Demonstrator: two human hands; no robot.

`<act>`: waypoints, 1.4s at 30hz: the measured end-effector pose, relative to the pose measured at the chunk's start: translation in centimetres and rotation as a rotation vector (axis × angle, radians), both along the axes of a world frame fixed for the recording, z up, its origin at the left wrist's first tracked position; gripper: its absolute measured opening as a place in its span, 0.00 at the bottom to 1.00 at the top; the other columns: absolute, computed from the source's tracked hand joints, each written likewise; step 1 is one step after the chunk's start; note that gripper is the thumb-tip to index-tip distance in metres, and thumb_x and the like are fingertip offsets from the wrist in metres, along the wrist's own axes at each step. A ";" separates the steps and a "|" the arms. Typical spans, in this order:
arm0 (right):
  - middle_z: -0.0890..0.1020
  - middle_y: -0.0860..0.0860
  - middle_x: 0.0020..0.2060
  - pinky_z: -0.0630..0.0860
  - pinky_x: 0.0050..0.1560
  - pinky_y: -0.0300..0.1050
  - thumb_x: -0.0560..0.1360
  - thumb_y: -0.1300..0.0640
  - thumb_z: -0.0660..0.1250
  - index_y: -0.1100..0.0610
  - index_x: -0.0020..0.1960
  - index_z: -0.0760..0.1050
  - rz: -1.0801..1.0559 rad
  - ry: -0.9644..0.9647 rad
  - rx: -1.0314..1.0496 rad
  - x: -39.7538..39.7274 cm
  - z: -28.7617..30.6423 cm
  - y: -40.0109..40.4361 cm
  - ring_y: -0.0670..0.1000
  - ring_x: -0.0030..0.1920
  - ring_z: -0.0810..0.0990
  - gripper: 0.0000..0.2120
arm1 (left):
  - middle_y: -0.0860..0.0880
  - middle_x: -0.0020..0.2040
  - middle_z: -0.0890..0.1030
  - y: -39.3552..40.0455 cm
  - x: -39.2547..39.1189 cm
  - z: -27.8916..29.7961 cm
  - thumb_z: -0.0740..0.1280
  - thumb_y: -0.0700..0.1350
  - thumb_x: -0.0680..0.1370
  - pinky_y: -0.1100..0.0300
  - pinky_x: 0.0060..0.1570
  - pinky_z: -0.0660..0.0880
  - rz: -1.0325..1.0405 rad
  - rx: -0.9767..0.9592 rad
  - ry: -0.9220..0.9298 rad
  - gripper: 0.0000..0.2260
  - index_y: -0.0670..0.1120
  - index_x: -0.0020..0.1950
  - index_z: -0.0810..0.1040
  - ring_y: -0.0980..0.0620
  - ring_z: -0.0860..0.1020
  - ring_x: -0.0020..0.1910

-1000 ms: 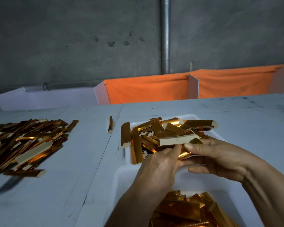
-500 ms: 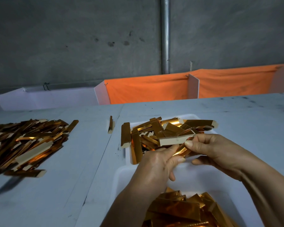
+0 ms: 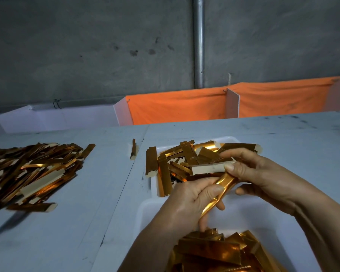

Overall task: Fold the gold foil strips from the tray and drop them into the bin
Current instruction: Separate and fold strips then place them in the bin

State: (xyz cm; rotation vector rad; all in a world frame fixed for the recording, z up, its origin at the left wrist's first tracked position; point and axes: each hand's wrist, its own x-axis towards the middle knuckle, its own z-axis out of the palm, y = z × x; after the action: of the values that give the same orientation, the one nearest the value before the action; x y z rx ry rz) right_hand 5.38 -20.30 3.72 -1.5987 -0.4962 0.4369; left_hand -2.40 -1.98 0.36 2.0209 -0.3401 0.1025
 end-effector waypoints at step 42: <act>0.83 0.54 0.35 0.79 0.31 0.37 0.76 0.65 0.65 0.56 0.37 0.81 -0.080 0.119 0.049 -0.2 0.8 0.1 0.49 0.35 0.84 0.12 | 0.61 0.66 0.71 -1.1 0.5 0.5 0.63 0.49 0.80 0.73 0.61 0.64 0.218 0.201 -0.170 0.22 0.55 0.73 0.65 0.65 0.66 0.66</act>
State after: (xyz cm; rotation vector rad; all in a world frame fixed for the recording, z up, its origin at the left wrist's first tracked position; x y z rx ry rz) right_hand 5.15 -20.21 4.52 -1.5295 -0.3488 0.4528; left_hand -1.92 -3.03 0.82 2.2505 -0.2431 0.3910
